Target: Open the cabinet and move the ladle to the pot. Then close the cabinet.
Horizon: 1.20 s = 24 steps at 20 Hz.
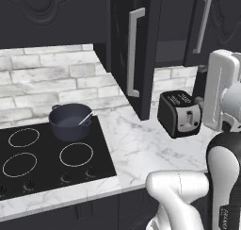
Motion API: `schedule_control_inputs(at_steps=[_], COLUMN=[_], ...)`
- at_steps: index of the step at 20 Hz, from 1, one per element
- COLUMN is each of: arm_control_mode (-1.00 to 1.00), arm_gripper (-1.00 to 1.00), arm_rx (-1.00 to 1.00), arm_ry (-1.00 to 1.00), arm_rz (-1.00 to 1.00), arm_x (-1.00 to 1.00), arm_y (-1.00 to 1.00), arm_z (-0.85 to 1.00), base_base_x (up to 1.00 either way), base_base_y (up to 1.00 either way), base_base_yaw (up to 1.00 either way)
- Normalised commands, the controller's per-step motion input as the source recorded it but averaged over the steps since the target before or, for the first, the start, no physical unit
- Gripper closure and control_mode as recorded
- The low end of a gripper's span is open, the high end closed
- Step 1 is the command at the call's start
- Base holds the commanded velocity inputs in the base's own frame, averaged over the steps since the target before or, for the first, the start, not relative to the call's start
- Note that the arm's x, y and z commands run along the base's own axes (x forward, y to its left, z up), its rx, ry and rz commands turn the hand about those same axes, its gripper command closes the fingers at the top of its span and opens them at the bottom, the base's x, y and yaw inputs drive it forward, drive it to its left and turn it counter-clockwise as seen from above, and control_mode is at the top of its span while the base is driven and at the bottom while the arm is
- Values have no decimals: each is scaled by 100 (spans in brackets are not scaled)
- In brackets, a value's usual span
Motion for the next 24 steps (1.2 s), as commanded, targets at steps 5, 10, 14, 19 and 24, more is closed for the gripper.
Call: schedule_control_inputs(at_steps=[5, 10, 14, 19, 24], arm_control_mode=[-100, -100, -100, -100, -100], arm_gripper=[-100, -100, -100, -100, -100], arm_rx=[-2, -2, -3, -2, 0], arm_ry=[0, 0, 0, 0, 0], arm_rz=[-3, -3, -3, -5, -7], arm_x=[-18, -17, -22, -15, 0], arm_y=[48, 48, 52, 54, 56], arm_z=[0, 0, 0, -2, -7], base_base_x=[0, 0, 0, 0, 0], base_base_y=[0, 0, 0, 0, 0], base_base_yaw=[0, 0, 0, 0, 0])
